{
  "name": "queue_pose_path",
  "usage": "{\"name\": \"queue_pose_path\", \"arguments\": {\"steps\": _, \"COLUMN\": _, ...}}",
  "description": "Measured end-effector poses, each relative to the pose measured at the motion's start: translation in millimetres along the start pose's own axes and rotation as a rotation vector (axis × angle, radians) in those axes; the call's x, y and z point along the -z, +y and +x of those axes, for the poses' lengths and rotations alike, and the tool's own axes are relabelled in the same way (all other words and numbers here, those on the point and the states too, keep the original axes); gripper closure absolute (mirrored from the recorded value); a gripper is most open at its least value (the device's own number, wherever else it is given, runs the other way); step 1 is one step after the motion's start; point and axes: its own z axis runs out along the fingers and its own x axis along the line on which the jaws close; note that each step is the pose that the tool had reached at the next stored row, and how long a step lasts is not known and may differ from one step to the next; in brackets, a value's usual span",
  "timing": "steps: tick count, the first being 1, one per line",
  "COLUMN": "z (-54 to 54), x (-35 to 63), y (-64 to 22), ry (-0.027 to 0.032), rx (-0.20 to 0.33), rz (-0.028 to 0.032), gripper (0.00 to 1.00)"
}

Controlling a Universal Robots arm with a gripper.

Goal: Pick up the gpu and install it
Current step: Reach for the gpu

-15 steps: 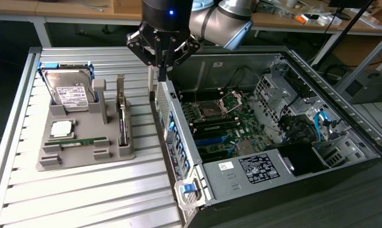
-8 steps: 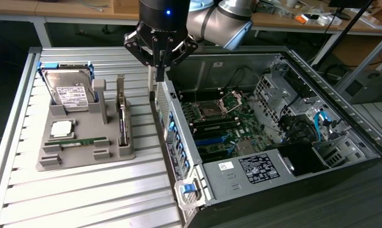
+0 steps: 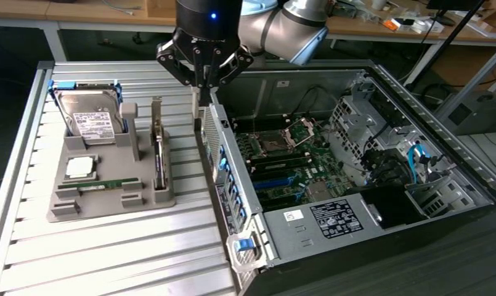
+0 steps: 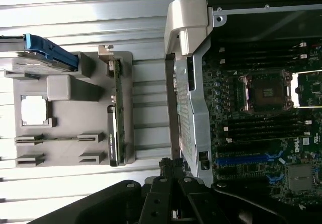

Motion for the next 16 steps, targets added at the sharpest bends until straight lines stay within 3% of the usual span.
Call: {"name": "queue_pose_path", "arguments": {"steps": 16, "z": 8.8, "x": 0.2, "y": -0.7, "ry": 0.0, "rx": 0.0, "rz": 0.0, "gripper": 0.89}}
